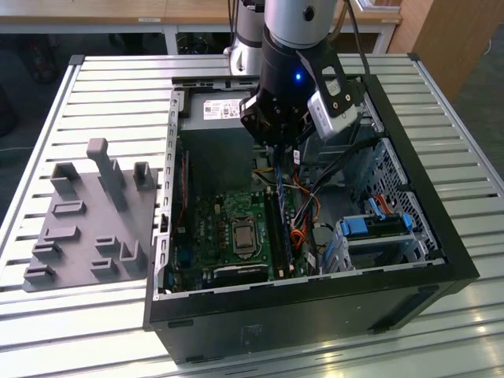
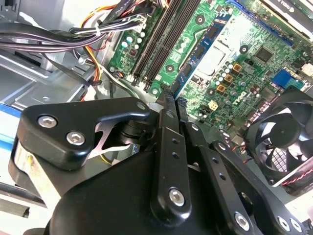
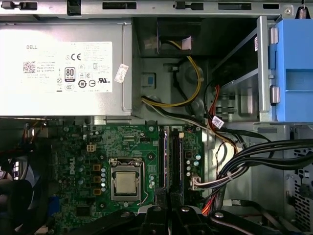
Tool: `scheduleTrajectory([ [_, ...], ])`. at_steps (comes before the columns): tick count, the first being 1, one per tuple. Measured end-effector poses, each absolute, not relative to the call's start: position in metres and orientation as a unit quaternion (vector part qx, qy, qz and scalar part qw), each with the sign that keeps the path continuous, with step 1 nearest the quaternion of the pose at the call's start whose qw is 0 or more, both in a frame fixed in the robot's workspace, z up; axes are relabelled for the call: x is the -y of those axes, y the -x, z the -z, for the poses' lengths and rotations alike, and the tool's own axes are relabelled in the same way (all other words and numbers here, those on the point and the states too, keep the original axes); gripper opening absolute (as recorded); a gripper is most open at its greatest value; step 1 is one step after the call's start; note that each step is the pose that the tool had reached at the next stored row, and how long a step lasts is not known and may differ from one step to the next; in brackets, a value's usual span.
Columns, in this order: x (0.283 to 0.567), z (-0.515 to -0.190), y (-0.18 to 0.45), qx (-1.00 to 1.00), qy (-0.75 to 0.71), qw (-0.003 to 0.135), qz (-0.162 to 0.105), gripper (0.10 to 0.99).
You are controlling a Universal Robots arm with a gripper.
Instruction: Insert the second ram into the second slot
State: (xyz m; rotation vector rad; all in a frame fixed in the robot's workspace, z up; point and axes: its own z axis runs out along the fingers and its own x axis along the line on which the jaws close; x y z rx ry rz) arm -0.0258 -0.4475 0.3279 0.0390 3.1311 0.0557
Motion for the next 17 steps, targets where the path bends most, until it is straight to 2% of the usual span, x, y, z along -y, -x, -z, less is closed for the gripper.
scheduleTrajectory([
  [17,0.4499,-0.3239,0.0258,-1.000,-0.012,0.005,-0.018,0.137],
])
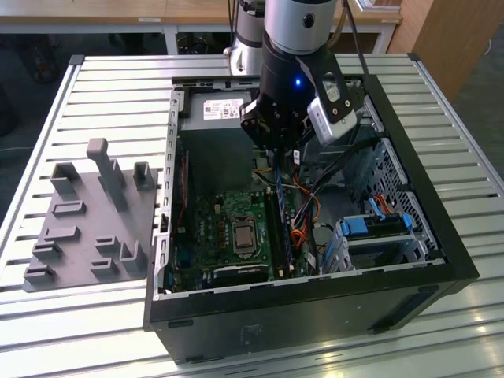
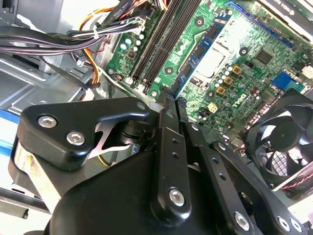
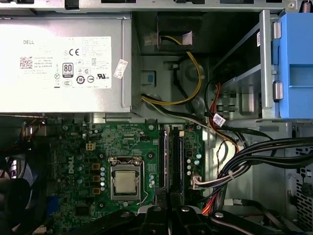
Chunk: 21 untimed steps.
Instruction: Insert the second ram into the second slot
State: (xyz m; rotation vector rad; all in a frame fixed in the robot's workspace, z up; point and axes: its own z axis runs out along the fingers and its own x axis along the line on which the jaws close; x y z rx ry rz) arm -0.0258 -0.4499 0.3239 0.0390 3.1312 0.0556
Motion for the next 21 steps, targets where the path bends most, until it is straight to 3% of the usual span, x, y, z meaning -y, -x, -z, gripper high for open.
scheduleTrajectory([
  [21,0.4554,-0.3192,0.0258,-1.000,-0.013,0.003,-0.018,0.137],
])
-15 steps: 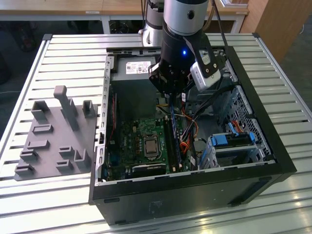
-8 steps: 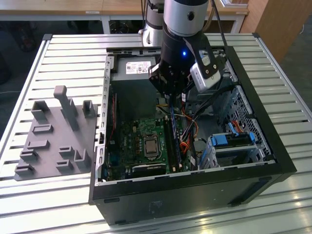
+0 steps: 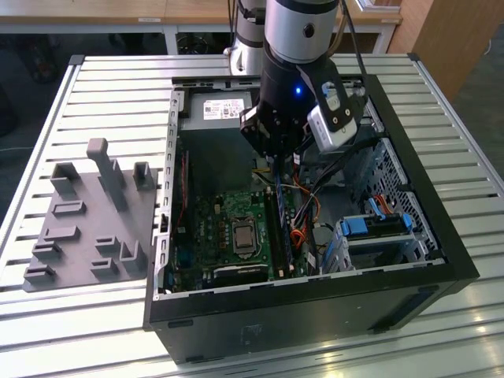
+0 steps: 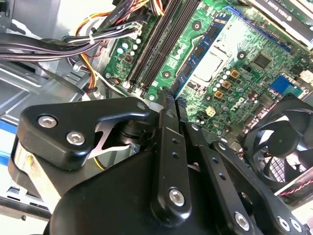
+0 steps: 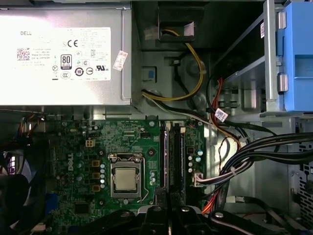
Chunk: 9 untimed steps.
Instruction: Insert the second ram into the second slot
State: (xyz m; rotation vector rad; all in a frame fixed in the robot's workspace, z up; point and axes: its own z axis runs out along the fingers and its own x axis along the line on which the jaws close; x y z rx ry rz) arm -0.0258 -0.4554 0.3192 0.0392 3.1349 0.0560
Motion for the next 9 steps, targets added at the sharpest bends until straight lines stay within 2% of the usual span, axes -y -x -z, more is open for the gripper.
scheduleTrajectory([
  [9,0.4558,-0.3158,0.0258,-1.000,-0.012,0.003,-0.018,0.137],
])
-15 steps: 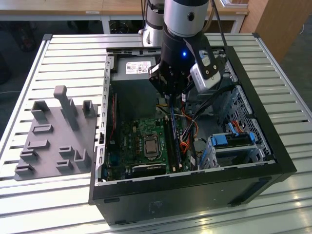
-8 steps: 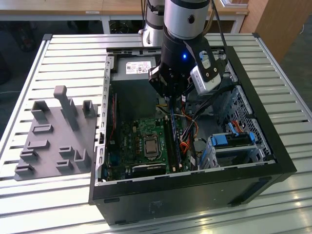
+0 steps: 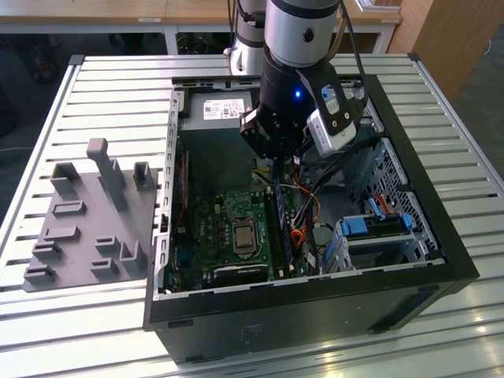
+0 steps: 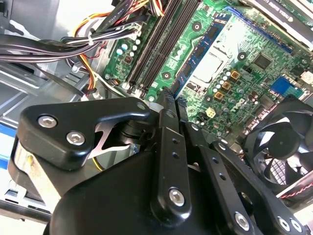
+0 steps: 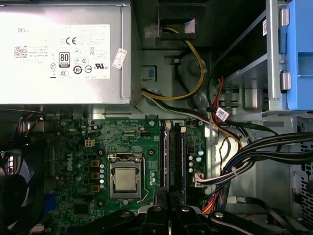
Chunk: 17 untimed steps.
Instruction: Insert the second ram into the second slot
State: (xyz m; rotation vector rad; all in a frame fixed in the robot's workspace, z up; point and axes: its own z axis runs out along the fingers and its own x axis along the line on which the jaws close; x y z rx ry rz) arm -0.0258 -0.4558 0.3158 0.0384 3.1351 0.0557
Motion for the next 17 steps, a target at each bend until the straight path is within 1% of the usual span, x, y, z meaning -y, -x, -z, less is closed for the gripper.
scheduleTrajectory([
  [17,0.4559,-0.3092,0.0258,-1.000,-0.012,0.002,-0.018,0.137],
])
